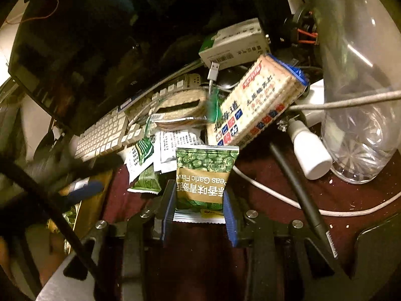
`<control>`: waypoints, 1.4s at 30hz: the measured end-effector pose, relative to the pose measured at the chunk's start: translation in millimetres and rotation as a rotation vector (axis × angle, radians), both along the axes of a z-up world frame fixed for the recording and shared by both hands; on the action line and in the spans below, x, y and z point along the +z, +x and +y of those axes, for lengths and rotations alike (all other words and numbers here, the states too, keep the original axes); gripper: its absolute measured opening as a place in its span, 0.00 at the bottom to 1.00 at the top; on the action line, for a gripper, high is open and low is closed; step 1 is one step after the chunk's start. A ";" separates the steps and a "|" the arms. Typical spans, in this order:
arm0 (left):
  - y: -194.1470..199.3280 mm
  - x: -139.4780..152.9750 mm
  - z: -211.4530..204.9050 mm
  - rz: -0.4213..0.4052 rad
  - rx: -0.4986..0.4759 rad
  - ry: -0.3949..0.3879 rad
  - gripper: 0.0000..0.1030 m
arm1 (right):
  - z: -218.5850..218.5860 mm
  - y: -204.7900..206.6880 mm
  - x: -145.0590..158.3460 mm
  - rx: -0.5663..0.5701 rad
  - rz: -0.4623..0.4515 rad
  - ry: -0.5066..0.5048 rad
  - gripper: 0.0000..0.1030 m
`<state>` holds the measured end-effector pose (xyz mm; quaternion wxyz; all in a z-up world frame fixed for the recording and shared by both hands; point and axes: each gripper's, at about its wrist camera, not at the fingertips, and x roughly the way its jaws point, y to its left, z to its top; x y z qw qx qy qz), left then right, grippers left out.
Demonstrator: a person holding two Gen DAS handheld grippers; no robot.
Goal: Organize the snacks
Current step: 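Grasp the white-green granule sachet with the left tool while the right tool holds its packet, then carry both packets into the tray and open both tools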
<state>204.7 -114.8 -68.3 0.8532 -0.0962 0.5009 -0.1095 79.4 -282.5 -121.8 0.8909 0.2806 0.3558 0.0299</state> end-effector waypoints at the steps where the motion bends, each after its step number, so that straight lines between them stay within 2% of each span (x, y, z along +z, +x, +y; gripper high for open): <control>1: 11.0 -1.9 -3.3 0.012 0.018 0.009 0.75 | -0.1 -0.5 -0.4 -0.001 0.000 0.001 0.34; 6: 48.8 -19.8 -12.3 0.131 0.096 0.042 0.75 | -0.8 -0.9 -0.3 -0.001 -0.002 0.007 0.34; 14: 63.8 -32.8 -21.0 0.119 0.135 0.103 0.74 | 0.0 -0.9 -0.2 0.003 -0.002 0.003 0.34; 15: 60.9 -32.0 -21.0 0.119 0.121 0.111 0.69 | -0.1 -1.3 0.0 0.001 -0.003 0.002 0.34; 16: 54.7 -30.3 -20.6 0.112 0.096 0.115 0.56 | -0.2 -0.3 -0.1 0.001 -0.003 0.001 0.34; 17: 48.5 -28.7 -18.1 0.105 0.086 0.121 0.56 | -0.1 -0.6 -0.2 0.002 -0.003 0.000 0.34; 19: 28.4 -24.8 -4.0 0.108 0.092 0.119 0.44 | 1.0 -0.7 0.3 0.006 -0.003 -0.007 0.34; 22: 5.2 -13.1 6.8 0.069 0.078 0.115 0.37 | 1.3 -0.5 1.0 0.007 -0.007 -0.011 0.34; 24: -15.4 -5.5 12.3 0.046 0.050 0.089 0.34 | 1.0 -0.3 0.8 0.008 -0.006 -0.010 0.34; 26: -38.2 0.8 20.1 0.032 0.020 0.026 0.32 | 1.9 -1.3 1.2 0.012 -0.008 -0.013 0.34; 27: -47.7 3.7 22.3 0.020 0.011 0.015 0.28 | 2.4 -1.1 1.6 0.014 -0.011 -0.015 0.34; 29: -75.7 12.5 35.4 -0.031 -0.015 -0.044 0.27 | 4.0 -2.3 3.3 0.024 -0.024 -0.014 0.34; 31: -87.7 25.3 44.7 -0.069 -0.031 -0.080 0.25 | 7.7 -3.1 5.8 0.041 -0.039 -0.022 0.34; 35: -116.2 42.8 76.8 -0.122 -0.033 -0.176 0.23 | 15.4 -4.5 10.1 0.066 -0.067 -0.048 0.34; 42: -137.3 56.5 137.5 -0.179 0.019 -0.292 0.23 | 27.6 -9.3 18.9 0.112 -0.130 -0.067 0.34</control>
